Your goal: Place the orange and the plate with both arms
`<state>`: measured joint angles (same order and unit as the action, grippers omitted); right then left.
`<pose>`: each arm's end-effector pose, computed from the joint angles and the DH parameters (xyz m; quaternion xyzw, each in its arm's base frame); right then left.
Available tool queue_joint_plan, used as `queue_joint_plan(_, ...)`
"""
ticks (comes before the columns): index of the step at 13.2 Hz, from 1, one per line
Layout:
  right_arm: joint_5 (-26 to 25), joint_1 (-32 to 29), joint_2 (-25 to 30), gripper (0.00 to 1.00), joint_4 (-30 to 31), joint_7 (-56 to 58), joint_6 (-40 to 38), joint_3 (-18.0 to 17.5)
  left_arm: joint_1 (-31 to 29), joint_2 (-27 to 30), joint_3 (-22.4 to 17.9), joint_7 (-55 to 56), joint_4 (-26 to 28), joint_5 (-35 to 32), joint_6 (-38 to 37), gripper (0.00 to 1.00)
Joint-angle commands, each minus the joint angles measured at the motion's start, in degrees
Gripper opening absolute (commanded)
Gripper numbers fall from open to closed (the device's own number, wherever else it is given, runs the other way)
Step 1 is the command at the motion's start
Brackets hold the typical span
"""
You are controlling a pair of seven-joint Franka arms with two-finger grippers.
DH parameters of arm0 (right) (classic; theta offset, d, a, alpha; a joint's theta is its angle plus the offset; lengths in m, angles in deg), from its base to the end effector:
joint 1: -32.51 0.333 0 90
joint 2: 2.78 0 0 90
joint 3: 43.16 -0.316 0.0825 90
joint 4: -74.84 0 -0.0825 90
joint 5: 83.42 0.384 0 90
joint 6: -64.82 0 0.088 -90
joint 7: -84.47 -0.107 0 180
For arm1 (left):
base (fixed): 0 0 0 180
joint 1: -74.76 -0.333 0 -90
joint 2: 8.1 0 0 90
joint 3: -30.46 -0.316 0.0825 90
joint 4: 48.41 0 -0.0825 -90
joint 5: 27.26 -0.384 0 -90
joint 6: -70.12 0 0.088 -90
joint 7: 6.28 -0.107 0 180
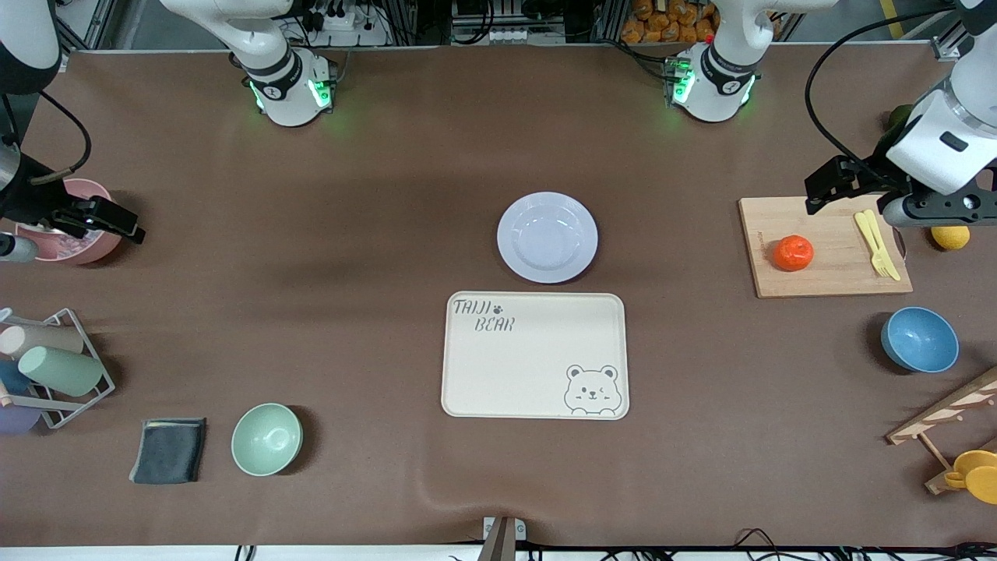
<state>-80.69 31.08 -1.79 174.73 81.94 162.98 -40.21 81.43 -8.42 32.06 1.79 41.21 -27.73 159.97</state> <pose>0.5545 -0.0382 0.5644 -0.9977 0.0638 0.0061 0.0241 0.5504 -0.0791 0.6243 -1.0000 0.0017 0.0002 0.0041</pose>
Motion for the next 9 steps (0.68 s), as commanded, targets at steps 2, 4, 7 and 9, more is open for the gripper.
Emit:
queue_joint_plan(2, 0.7, -0.1, -0.5, 1.00, -1.3, -0.2, -1.1, 0.0, 0.3, -0.3, 0.4, -0.8, -0.6, -2.1, 0.5, 1.00)
queue_joint_plan(4, 0.7, -0.1, -0.6, 1.00, -1.3, -0.2, -1.0, -0.1, -0.2, -0.4, 0.4, -0.9, -0.6, -1.3, 0.4, 1.00)
queue_joint_plan(7, 0.9, -0.3, -0.7, 1.00, -1.2, 0.4, -1.0, 0.0, -0.2, -0.6, 0.3, -0.9, -0.9, -1.3, 0.4, 1.00)
queue_joint_plan(9, 1.0, -0.5, -0.8, 1.00, -1.2, 0.4, -1.0, 0.0, -0.3, -1.4, -0.1, -0.4, -0.5, -1.8, 0.3, 1.00)
